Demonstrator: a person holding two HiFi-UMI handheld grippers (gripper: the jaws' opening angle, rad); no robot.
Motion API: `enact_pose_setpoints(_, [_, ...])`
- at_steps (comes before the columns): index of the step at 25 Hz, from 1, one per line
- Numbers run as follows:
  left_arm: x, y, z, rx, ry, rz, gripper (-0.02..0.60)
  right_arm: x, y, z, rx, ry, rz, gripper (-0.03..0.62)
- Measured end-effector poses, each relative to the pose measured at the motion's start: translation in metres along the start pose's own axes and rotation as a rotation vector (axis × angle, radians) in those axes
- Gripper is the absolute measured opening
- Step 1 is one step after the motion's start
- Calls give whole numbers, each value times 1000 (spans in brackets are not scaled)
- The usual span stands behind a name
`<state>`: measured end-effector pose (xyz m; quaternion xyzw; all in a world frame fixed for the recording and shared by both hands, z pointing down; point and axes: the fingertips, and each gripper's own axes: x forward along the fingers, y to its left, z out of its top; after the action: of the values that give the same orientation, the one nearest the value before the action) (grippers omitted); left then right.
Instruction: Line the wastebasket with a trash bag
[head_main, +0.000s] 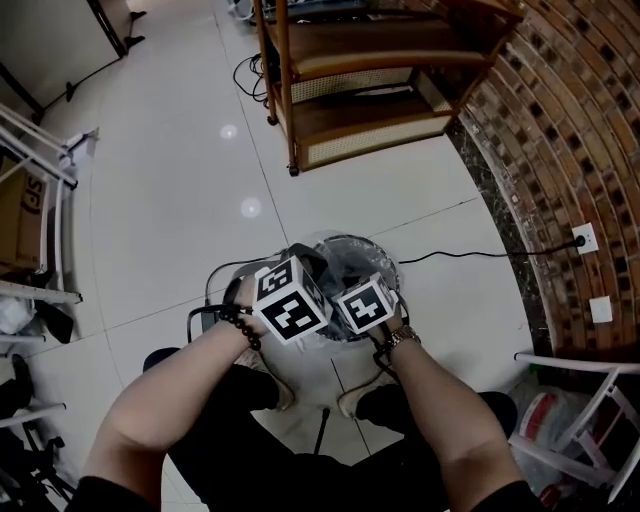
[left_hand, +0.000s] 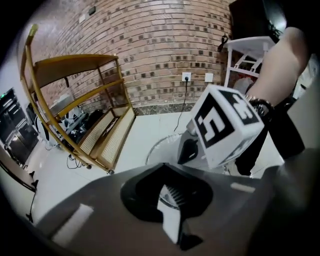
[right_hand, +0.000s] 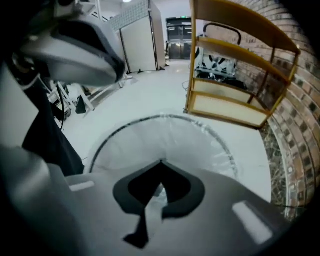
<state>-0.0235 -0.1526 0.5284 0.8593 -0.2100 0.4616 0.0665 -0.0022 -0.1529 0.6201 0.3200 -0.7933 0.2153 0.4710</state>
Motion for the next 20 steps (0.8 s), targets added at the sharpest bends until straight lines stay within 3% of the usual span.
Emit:
enact_pose_setpoints(8, [13, 19, 3, -83, -1, -81, 2, 72, -5, -28, 134, 151, 62, 0])
enact_pose_setpoints(11, [19, 24, -4, 2, 76, -98, 2, 95, -2, -35, 134, 173, 97, 0])
enact_pose_setpoints(14, [26, 28, -19, 98, 176, -96, 2, 112, 1, -35, 38, 177, 110, 0])
enact_pose_setpoints(16, [23, 32, -17, 88, 172, -98, 2, 125, 4, -38, 12, 198, 114, 0])
enact_pose_setpoints(20, [18, 43, -17, 17, 142, -81, 2, 149, 8, -48, 59, 243, 134, 0])
